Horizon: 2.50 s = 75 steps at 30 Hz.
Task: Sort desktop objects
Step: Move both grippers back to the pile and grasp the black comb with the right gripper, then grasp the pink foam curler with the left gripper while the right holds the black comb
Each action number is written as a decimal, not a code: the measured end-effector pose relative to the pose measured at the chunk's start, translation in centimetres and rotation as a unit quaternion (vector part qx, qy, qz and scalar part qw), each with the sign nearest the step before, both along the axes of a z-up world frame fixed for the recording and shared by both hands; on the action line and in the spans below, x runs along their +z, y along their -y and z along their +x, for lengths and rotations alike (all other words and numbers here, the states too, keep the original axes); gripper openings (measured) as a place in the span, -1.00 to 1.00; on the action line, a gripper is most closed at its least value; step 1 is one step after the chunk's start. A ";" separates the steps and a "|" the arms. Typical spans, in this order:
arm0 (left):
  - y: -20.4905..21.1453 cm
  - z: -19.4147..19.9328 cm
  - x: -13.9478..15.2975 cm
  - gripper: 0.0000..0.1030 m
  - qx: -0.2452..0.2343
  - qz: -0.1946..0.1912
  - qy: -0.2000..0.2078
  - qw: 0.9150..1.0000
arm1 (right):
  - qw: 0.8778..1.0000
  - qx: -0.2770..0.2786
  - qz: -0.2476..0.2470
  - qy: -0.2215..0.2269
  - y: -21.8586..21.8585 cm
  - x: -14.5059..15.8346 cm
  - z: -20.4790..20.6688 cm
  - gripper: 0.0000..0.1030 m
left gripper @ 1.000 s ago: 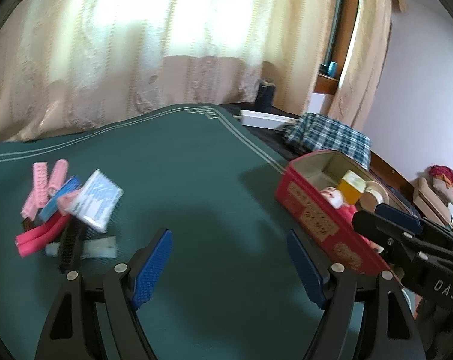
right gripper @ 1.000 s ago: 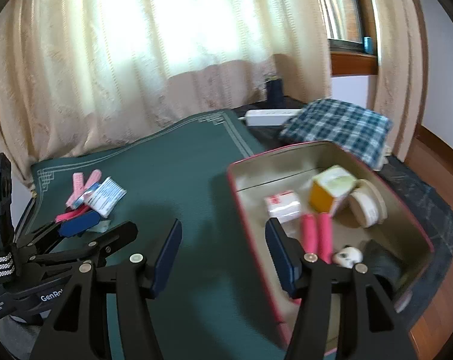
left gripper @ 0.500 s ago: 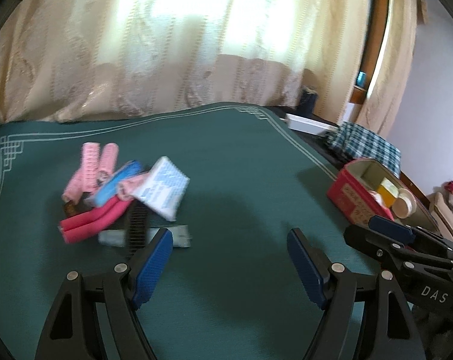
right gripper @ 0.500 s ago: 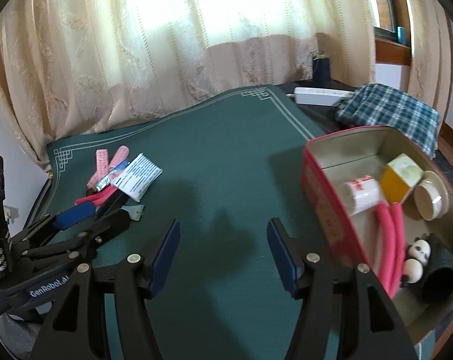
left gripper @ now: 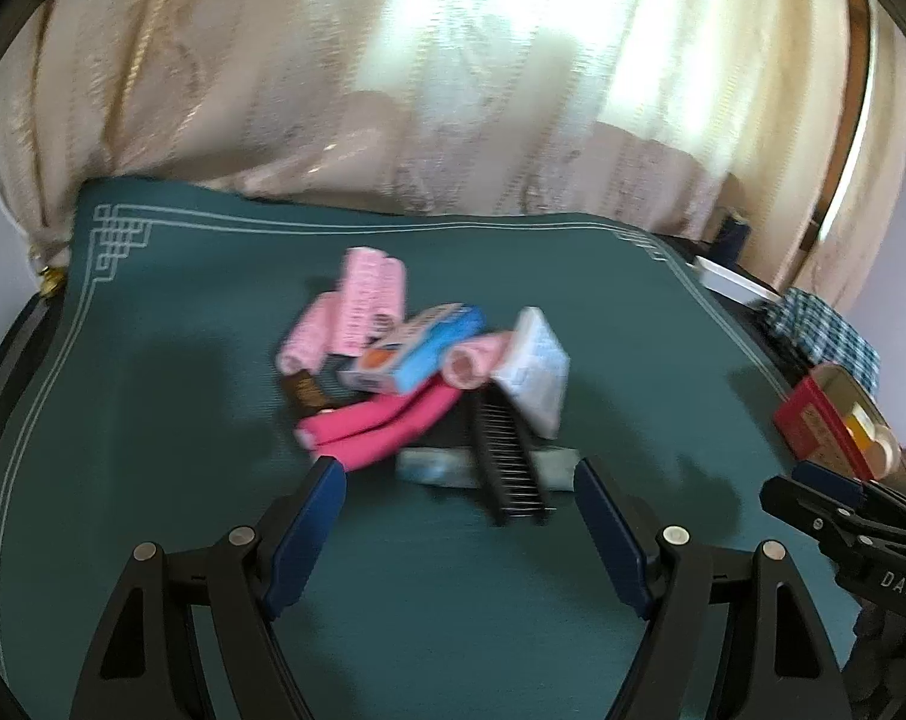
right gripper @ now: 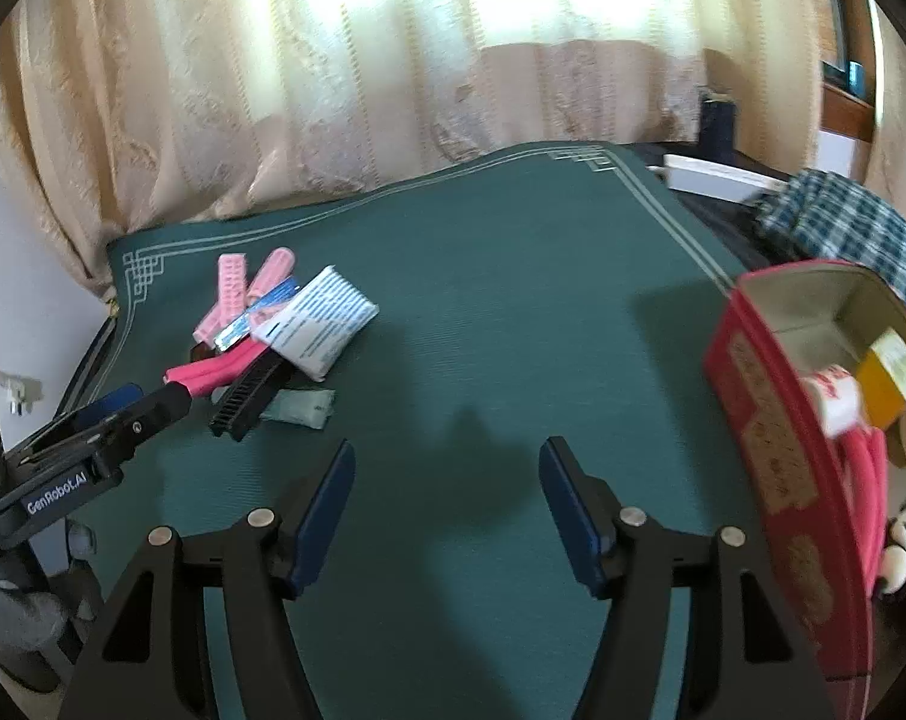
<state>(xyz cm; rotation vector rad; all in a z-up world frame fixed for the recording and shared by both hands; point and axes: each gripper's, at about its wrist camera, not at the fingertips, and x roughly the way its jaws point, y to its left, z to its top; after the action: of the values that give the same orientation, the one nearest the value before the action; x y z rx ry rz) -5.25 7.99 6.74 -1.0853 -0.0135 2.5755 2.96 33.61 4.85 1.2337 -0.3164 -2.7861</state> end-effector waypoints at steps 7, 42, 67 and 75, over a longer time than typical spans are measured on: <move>2.7 -1.2 -0.8 0.56 0.029 0.008 0.008 1.000 | 0.999 0.039 0.006 0.015 2.6 -0.4 -2.1 0.36; 8.5 -3.3 -3.9 0.56 0.097 0.039 0.041 0.994 | 0.992 0.107 0.014 0.069 11.2 -3.7 -10.2 -0.43; 1.2 -3.9 -2.8 0.56 0.004 -0.038 0.024 0.999 | 0.995 0.082 -0.019 0.058 4.6 -4.3 -3.3 -0.44; -0.9 -6.0 -3.4 0.56 -0.013 -0.080 0.020 0.996 | 0.995 0.087 -0.023 0.051 4.5 -4.4 -3.1 -0.44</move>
<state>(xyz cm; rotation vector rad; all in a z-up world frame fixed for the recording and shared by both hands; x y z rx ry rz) -11.29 8.86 3.37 -1.1861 0.1998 2.5669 -0.11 29.08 0.44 1.3271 -0.2637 -2.5612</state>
